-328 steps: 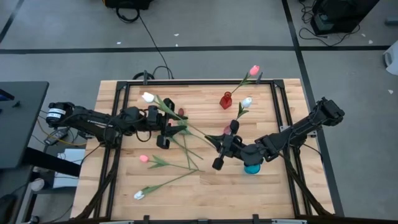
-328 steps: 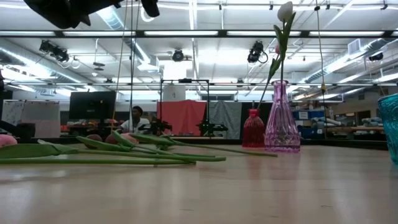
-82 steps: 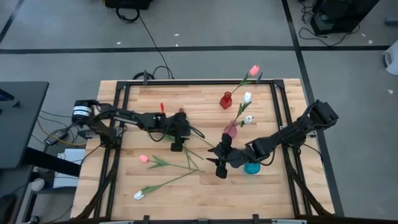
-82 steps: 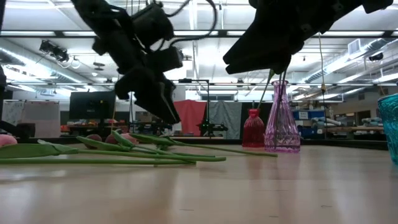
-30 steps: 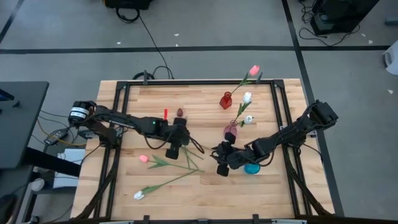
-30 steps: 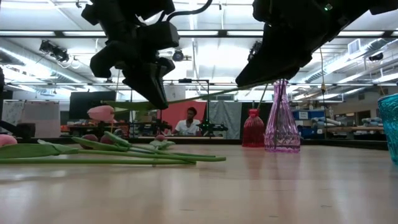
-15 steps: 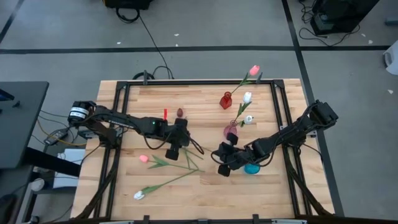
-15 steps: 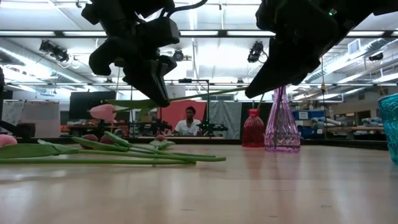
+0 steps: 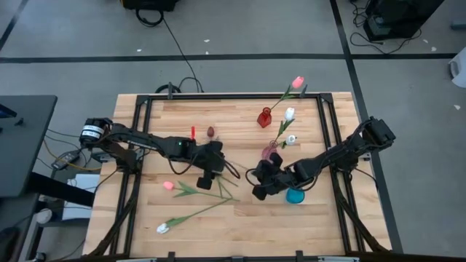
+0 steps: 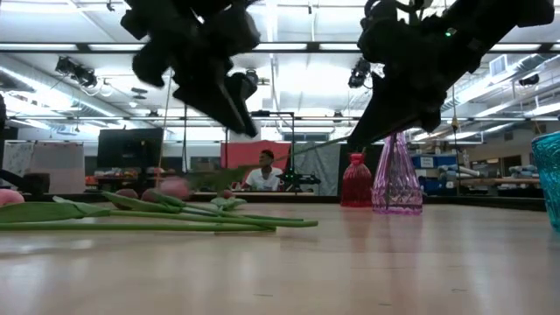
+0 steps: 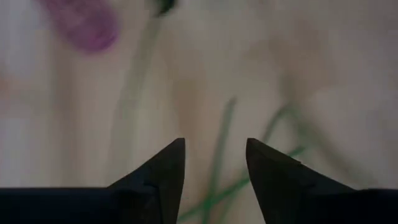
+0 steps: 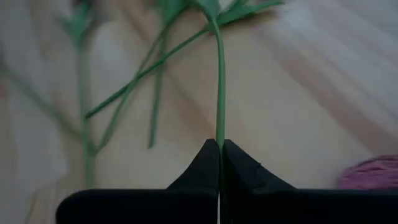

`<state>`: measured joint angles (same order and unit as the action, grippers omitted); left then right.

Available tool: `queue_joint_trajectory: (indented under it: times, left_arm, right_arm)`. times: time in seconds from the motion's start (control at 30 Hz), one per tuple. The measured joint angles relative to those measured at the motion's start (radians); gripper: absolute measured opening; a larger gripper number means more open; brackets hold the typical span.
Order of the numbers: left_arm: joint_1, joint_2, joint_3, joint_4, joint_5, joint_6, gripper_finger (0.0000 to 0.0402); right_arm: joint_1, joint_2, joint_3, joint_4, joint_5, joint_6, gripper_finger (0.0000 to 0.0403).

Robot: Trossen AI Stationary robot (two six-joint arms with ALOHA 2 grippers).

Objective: Sort flowers into vase by color
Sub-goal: Put the top pink tulip into the red vase

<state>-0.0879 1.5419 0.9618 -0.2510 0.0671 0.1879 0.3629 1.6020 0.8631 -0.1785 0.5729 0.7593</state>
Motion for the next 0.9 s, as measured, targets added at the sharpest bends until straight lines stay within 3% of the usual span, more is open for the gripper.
queue_joint_trajectory:
  times: [0.23, 0.5, 0.7, 0.9]
  left_arm:
    - [-0.032, 0.0, -0.164, 0.286, 0.127, -0.105, 0.0156]
    - [0.011, 0.0, -0.417, 0.879, 0.204, -0.279, 0.0135]
    - [0.057, 0.0, -0.533, 1.321, 0.167, -0.343, 0.0133]
    - [0.069, 0.0, -0.54, 1.556, 0.14, -0.323, 0.0133]
  right_arm:
    - [0.01, 0.0, 0.0, 0.041, 0.163, 0.061, 0.0013]
    - [0.071, 0.0, 0.0, 0.229, 0.434, -0.022, 0.0015]
    - [0.128, 0.0, 0.0, 0.495, 0.588, -0.326, 0.0017]
    - [0.15, 0.0, 0.0, 0.752, 0.5, -0.643, 0.0017]
